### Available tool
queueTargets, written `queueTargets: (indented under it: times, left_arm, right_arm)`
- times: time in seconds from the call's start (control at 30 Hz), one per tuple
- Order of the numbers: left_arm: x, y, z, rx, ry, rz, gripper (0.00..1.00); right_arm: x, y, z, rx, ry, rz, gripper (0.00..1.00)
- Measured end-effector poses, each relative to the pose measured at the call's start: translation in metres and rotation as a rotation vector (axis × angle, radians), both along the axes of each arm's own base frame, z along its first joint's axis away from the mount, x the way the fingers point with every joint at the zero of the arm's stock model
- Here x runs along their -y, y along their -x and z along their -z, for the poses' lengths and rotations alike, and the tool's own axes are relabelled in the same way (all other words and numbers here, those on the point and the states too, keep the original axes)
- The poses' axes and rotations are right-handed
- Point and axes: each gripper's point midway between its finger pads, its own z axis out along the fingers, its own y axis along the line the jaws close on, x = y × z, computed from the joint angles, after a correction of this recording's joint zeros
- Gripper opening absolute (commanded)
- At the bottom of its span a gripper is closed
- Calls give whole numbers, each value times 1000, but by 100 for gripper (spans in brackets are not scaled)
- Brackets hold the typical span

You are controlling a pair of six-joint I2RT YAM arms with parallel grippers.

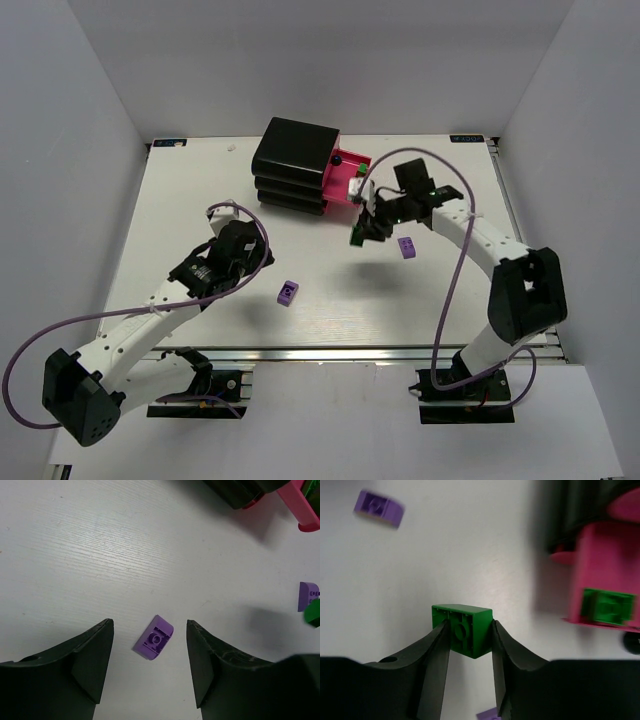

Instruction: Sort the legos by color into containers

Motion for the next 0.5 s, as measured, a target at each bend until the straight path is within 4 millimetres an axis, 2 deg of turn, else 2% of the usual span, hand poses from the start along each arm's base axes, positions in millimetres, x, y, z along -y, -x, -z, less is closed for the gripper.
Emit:
queueTargets:
  times: [0.07,0.13,0.23,0.33,0.43,0.5]
  left_arm:
    - [1,0,1,0,0,5,70]
    - [3,-2,1,2,1,9,70]
    - [4,-3,3,-2,-5,17,71]
    - [5,-3,3,-1,-5,21,71]
    - [5,-4,3,3,-3,21,71]
    - [5,-4,2,4,-2,21,71]
  right_arm:
    - [-4,-21,-34,77,-55,62,0]
    - [-7,-43,-59,133,-97,128,0]
    - [-12,-75,-74,180,-127,220,0]
    - [-15,-109,-69,191,-130,308,0]
    - [-19,-144,-54,182,-112,392,0]
    - [-22,-164,-43,175,-100,431,13]
